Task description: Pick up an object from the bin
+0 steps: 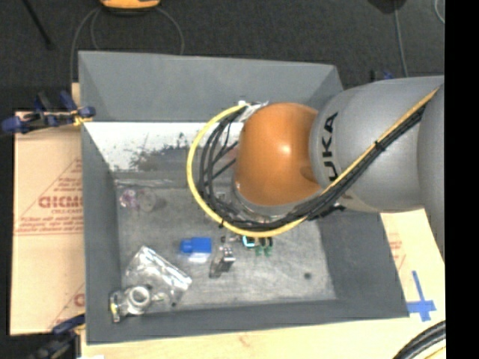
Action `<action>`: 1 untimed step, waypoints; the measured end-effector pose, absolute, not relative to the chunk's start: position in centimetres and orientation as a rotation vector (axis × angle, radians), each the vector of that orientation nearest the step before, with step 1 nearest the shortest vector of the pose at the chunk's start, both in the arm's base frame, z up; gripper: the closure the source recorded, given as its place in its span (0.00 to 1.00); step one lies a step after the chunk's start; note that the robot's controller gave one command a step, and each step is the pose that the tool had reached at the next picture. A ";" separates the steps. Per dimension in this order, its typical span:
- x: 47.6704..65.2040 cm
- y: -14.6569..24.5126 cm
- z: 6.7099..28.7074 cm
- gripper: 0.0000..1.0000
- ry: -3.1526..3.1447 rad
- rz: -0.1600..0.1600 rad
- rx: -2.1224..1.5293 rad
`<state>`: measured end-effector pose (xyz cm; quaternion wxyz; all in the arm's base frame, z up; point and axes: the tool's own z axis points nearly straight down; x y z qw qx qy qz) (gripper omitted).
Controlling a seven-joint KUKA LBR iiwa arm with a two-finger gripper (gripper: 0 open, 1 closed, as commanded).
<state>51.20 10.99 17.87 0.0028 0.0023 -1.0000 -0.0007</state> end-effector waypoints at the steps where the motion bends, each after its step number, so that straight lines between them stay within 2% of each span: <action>1: 52.3 12.8 8.4 0.00 -3.147 -0.002 -0.081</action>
Offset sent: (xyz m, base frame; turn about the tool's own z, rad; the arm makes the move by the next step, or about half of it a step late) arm 0.0095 0.0210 -0.1087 0.0565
